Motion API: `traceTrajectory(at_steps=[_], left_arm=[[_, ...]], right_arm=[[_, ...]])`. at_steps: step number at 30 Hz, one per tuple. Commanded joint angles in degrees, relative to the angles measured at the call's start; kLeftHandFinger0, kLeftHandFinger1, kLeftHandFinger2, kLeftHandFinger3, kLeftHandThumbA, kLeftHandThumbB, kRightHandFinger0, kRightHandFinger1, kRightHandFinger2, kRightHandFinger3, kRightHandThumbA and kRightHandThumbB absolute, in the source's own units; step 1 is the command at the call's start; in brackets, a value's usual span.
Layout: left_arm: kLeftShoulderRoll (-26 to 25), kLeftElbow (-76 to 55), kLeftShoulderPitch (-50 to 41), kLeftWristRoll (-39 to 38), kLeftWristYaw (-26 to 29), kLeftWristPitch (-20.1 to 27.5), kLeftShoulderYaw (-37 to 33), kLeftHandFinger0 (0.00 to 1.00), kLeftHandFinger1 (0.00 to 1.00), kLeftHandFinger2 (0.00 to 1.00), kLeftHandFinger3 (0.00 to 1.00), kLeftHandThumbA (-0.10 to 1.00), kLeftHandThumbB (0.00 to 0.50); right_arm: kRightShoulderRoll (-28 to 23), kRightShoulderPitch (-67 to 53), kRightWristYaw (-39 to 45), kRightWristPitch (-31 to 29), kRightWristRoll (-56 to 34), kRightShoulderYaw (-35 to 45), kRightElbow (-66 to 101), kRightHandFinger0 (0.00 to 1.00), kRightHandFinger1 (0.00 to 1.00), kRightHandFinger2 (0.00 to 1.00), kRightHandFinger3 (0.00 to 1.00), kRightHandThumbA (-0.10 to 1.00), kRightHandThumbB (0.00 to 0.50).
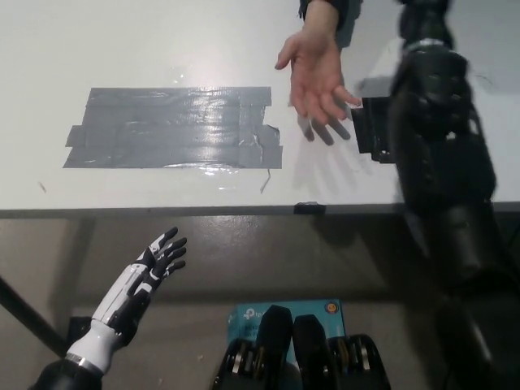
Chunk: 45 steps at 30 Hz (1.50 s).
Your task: A rubick's cube is kept in the black marked spot on the table and the robot uses its right arm to pick it up and hands it to a person
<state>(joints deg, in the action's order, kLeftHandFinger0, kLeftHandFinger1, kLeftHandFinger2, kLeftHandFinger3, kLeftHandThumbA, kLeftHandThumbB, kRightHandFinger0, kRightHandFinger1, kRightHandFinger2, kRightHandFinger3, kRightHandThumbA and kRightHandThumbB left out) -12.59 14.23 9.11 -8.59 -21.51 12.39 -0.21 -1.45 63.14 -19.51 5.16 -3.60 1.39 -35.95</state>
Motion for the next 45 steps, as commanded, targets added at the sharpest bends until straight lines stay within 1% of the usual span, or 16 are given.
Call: traceTrajectory(at_steps=[1,3,5,7,15,17,18,19,20,21,22,23,25,27,33,45], left_arm=[[-0.7,-2.1,1.0,0.8,0.8,0.2,0.0,0.99,1.00,1.00,1.00,0.82,0.500],[-0.6,-2.7,0.8,1.1,0.9,0.1,-0.2,0.99,1.00,1.00,1.00,0.82,0.496],[-0.6,-2.7,0.9,1.1,0.8,0.1,-0.2,0.99,1.00,1.00,1.00,0.82,0.499],[-0.5,-2.8,1.0,1.2,0.7,0.2,-0.3,0.99,1.00,1.00,1.00,0.82,0.500],[-0.6,-3.4,1.0,1.3,0.5,-0.1,-0.4,0.99,1.00,1.00,1.00,0.82,0.500],[-0.8,-3.6,1.3,1.4,0.4,-0.3,-0.5,0.99,1.00,1.00,1.00,0.82,0.500],[-0.8,-3.5,1.4,1.5,0.4,-0.3,-0.6,0.99,1.00,1.00,1.00,0.82,0.500],[-0.9,-3.5,1.5,1.6,0.3,-0.3,-0.6,0.99,1.00,1.00,1.00,0.82,0.500],[-1.0,-3.4,1.6,1.7,0.2,-0.4,-0.7,1.00,1.00,1.00,1.00,0.82,0.500],[-1.1,-3.5,1.6,1.7,0.2,-0.4,-0.7,1.00,1.00,1.00,1.00,0.82,0.500],[-1.1,-3.5,1.6,1.8,0.3,-0.3,-0.7,0.99,1.00,1.00,1.00,0.82,0.500],[-1.0,-3.6,1.6,1.8,0.3,-0.2,-0.7,0.99,1.00,1.00,1.00,0.82,0.500],[-0.9,-3.5,1.6,2.0,0.4,-0.2,-0.7,0.99,1.00,1.00,1.00,0.82,0.500],[-0.9,-3.4,1.8,2.0,0.3,-0.1,-0.7,0.99,1.00,1.00,1.00,0.82,0.500],[-1.2,-3.4,2.3,1.7,0.0,-0.3,-0.6,1.00,1.00,1.00,1.00,0.82,0.500],[-1.2,-2.9,3.5,1.8,0.2,-0.4,-0.4,0.99,1.00,1.00,1.00,0.83,0.500]], right_arm=[[0.1,10.2,-0.4,-6.9,8.1,-5.4,-12.7,0.00,0.41,0.82,0.87,-0.10,0.192],[1.1,12.8,-1.3,-8.1,9.8,-7.6,-18.6,0.00,0.41,0.84,0.86,-0.10,0.186],[1.3,13.9,-1.9,-9.3,10.4,-8.6,-21.2,0.07,0.47,0.89,0.90,-0.10,0.238],[2.1,15.9,-3.6,-11.9,12.4,-11.1,-27.4,0.00,0.31,0.75,0.81,-0.10,0.168],[2.1,17.1,-6.6,-14.9,14.7,-15.3,-39.4,0.03,0.35,0.83,0.88,-0.10,0.168],[1.4,15.8,-5.2,-15.3,14.4,-15.3,-41.6,0.00,0.17,0.63,0.73,-0.10,0.191],[1.2,15.5,-4.6,-15.1,14.5,-15.5,-42.1,0.00,0.16,0.62,0.73,-0.10,0.187],[0.9,15.4,-3.0,-14.0,14.9,-16.1,-42.5,0.00,0.22,0.71,0.85,-0.10,0.211],[0.5,15.4,0.1,-11.9,15.3,-16.7,-43.0,0.03,0.30,0.75,1.00,0.05,0.270],[0.2,15.6,3.7,-10.0,15.7,-17.4,-43.4,0.45,0.83,1.00,1.00,0.43,0.367],[-0.2,15.9,9.5,-6.9,16.1,-18.5,-44.2,0.86,1.00,1.00,1.00,0.52,0.409],[-0.3,16.1,12.6,-5.1,16.7,-19.3,-44.6,1.00,1.00,1.00,1.00,0.60,0.447],[-0.9,15.3,15.8,-3.1,17.6,-20.8,-45.1,1.00,1.00,1.00,1.00,0.68,0.500],[-1.3,14.6,15.3,-3.2,17.5,-20.9,-45.2,1.00,1.00,1.00,1.00,0.74,0.447],[-2.8,14.8,13.9,-4.3,16.2,-19.6,-44.6,1.00,1.00,1.00,1.00,0.88,0.500],[-5.6,17.0,7.5,-11.7,15.0,-14.5,-32.6,1.00,1.00,1.00,1.00,0.96,0.489]])
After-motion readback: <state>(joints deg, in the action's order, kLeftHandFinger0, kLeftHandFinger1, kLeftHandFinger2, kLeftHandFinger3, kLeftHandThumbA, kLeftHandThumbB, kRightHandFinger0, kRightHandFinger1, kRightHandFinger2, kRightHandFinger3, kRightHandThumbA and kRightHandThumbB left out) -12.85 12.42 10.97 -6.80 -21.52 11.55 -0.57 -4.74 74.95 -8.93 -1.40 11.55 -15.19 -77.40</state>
